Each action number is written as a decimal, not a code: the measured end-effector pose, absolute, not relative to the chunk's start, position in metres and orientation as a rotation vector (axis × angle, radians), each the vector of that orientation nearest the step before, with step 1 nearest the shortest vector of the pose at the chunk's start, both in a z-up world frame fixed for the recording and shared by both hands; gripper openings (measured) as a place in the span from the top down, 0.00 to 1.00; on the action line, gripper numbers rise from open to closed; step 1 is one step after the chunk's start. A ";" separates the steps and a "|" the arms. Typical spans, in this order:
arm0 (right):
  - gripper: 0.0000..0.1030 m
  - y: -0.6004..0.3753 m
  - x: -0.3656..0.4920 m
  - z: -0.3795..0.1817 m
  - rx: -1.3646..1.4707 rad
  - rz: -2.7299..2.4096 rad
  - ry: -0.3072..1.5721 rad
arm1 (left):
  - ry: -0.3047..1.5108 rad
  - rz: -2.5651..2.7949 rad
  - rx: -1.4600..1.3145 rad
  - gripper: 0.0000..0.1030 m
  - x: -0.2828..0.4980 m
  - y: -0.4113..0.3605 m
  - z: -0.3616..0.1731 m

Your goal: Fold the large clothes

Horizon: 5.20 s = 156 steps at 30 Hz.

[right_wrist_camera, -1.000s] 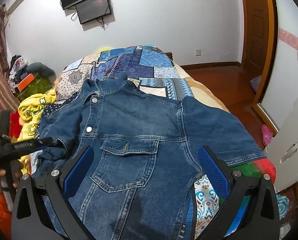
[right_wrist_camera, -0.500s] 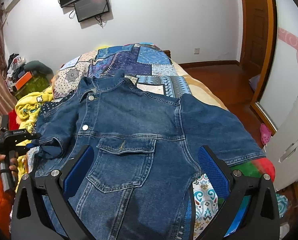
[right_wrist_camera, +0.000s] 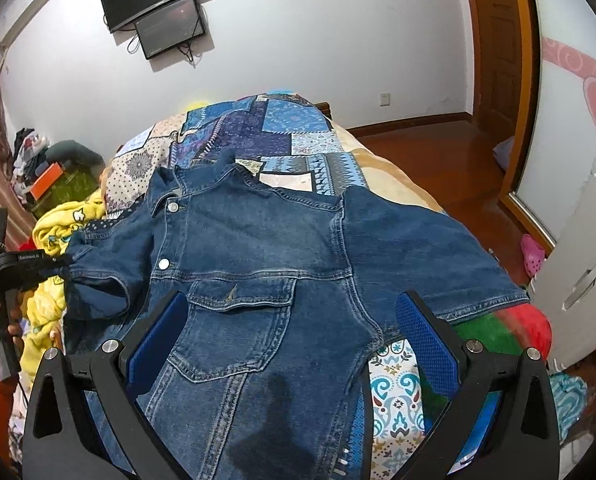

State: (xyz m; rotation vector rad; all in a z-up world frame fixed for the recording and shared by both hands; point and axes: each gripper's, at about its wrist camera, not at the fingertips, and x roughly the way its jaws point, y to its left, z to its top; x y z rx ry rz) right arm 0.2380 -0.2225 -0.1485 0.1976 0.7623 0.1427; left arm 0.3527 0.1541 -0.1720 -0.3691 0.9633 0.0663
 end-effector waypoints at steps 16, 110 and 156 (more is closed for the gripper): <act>0.00 -0.247 0.236 -0.152 0.265 0.128 0.765 | 1.073 0.078 -0.639 0.75 0.338 0.187 -0.215; 0.82 -0.439 0.331 -0.260 0.647 -0.198 1.022 | 0.943 0.049 -0.152 0.23 0.279 0.056 -0.193; 0.58 -0.133 0.287 -0.188 0.040 0.669 1.115 | 0.860 -0.066 -0.142 0.23 0.272 0.063 -0.146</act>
